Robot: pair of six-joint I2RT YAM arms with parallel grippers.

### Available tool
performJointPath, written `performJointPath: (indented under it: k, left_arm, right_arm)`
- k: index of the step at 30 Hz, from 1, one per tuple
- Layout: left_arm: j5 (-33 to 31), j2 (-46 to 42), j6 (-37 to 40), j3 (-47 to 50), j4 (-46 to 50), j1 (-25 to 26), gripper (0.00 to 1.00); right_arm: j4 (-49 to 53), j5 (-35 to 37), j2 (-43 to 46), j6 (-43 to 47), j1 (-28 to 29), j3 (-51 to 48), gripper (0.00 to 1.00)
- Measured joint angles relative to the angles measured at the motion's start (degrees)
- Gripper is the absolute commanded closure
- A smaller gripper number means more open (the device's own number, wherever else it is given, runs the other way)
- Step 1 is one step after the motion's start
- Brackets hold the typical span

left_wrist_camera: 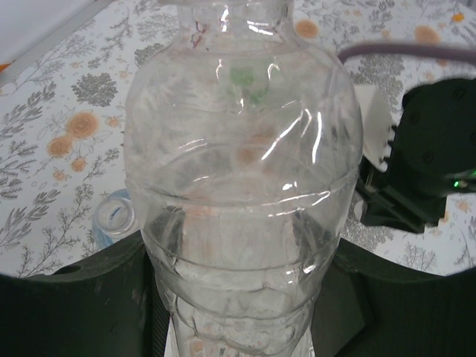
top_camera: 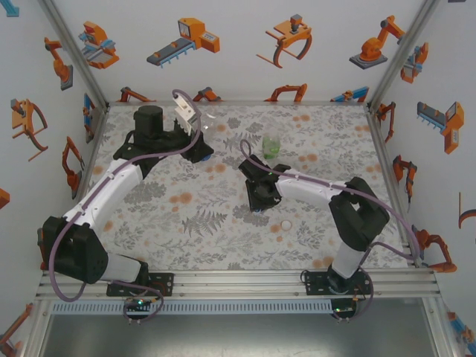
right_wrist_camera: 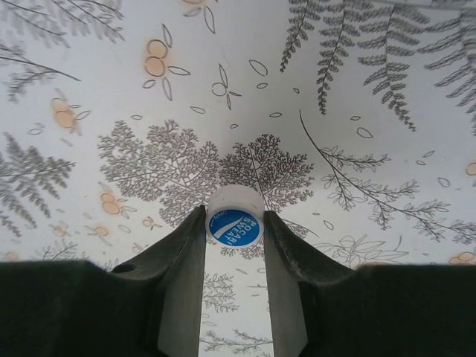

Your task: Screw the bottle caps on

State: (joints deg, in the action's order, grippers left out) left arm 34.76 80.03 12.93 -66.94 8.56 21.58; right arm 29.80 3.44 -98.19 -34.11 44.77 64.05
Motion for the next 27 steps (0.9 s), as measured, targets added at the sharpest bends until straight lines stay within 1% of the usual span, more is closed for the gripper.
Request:
performJointPath:
  k: [2,7,14,19,22,27]
  left_arm:
    - [0.85,0.17,2.29,0.0,1.33,0.63,1.0]
    - [3.74,0.2,9.51,-0.17,6.16,3.54,1.0]
    - [5.64,0.44,19.19,-3.15,15.45,9.6,1.0]
    - [5.99,0.2,23.12,-3.76,19.82,10.78,1.0]
    - [6.01,-0.68,25.14,-3.3,21.29,11.17,1.0]
    - [5.81,-1.77,28.79,-2.97,24.3,12.7,1.0]
  right_arm:
    - [-1.09,-1.01,2.67,1.51,-0.98,-0.42,0.75]
    - [-6.82,-4.33,13.05,6.88,-3.93,-4.5,0.76]
    - [-11.78,-7.76,26.03,16.52,-4.52,-6.99,0.76]
    - [-14.08,-10.78,34.34,24.74,-4.52,-7.41,0.78]
    - [-16.06,-13.79,39.34,29.51,-4.52,-8.44,0.79]
    - [-18.97,-20.5,43.34,36.33,-4.52,-8.59,0.81]
